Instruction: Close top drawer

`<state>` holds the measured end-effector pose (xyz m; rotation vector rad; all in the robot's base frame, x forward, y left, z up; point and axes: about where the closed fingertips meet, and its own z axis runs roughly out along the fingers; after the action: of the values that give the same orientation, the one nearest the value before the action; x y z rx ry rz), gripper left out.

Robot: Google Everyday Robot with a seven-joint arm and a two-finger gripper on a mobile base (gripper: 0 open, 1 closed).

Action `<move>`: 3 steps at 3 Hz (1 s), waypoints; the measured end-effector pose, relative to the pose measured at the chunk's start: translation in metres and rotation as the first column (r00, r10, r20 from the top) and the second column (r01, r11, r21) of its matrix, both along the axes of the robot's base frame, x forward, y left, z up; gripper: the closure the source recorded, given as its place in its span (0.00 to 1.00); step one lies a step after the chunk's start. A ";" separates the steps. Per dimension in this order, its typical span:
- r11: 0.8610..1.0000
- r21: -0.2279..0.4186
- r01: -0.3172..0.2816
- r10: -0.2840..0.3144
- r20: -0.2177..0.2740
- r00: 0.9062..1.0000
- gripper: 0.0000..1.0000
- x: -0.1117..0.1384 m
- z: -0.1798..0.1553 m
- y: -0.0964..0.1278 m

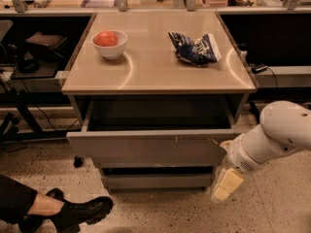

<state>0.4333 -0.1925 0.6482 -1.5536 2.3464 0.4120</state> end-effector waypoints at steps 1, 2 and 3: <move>1.000 0.000 0.000 0.000 0.000 1.000 0.00 0.000 0.000 0.000; 0.999 0.023 -0.023 0.022 0.016 1.000 0.00 0.010 -0.001 0.004; 0.995 0.066 -0.074 0.073 0.008 0.997 0.00 0.038 -0.011 0.014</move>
Offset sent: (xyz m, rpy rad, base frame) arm 0.0235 0.0065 -0.0018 0.0542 -0.0403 0.0481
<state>0.4708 -0.1789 0.6373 -1.6120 2.2532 0.4966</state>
